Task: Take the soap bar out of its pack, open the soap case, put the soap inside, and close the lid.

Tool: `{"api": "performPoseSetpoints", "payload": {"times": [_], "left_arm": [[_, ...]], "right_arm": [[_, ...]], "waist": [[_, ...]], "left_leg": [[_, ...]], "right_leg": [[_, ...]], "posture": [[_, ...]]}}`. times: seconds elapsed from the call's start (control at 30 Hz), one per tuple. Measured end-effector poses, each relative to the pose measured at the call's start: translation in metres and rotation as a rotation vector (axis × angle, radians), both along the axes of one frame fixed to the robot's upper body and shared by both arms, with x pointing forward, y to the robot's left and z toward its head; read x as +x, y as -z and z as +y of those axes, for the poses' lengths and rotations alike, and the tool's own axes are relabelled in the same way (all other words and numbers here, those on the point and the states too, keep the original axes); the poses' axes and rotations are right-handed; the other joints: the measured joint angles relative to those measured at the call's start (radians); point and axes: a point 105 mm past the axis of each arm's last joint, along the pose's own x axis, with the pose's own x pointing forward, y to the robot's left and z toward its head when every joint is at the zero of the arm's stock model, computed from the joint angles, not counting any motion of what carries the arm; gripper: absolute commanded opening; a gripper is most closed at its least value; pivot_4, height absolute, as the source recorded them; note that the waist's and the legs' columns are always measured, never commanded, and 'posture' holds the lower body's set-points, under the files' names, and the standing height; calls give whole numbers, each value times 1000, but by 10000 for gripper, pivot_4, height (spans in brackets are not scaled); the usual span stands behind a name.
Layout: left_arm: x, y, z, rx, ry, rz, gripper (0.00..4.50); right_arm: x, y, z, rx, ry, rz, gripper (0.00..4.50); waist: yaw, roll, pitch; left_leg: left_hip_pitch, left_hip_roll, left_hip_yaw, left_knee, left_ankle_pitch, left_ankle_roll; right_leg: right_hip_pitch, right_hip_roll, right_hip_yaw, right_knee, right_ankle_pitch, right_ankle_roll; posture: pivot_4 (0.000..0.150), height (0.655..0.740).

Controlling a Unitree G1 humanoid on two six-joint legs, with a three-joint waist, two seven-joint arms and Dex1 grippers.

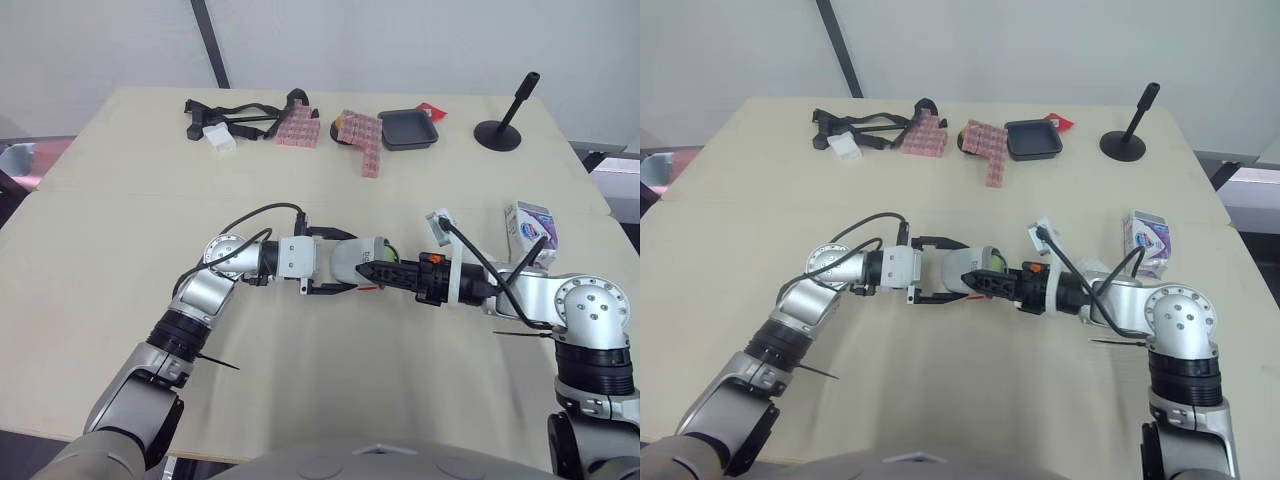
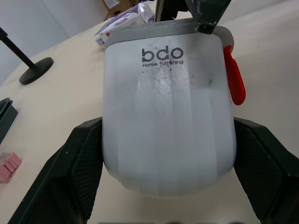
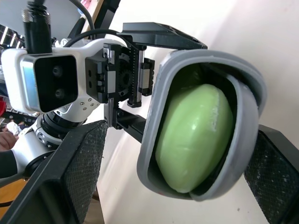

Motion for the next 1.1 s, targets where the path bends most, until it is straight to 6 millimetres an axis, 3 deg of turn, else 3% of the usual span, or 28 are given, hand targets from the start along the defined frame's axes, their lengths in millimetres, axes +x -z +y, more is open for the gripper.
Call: {"api": "performPoseSetpoints", "payload": {"times": [0.27,0.3,0.4,0.5,1.1], "left_arm": [[-2,-3,-2,-4,8,-10,34637],[-2,-3,-2,-4,8,-10,34637],[-2,-3,-2,-4,7,-10,34637],[-1,-4,-2,-2,3,-24,34637],[-1,-2,-4,7,4,-22,34637]], "right_arm": [[0,2,2,-7,-1,6,44370],[0,2,2,-7,-2,8,38692],[0,3,1,-23,0,8,28646],[1,5,0,-13,5,24,21673],[0,9,-1,-12,-1,31,21663]], "waist": [[-1,0,0],[-1,0,0],[0,0,0],[0,0,0],[0,0,0]], "left_leg": [[0,-1,0,0,0,0],[0,-1,0,0,0,0],[-1,-2,0,0,0,0],[-1,-2,0,0,0,0],[-1,-2,-1,-1,0,0]], "right_leg": [[0,0,0,0,0,0],[0,0,0,-1,0,0],[0,0,0,-1,0,0],[0,0,0,-1,0,0],[0,0,-1,-1,0,0]], "posture": [[1500,7400],[1500,7400],[1500,7400],[1500,7400],[1500,7400]]}}
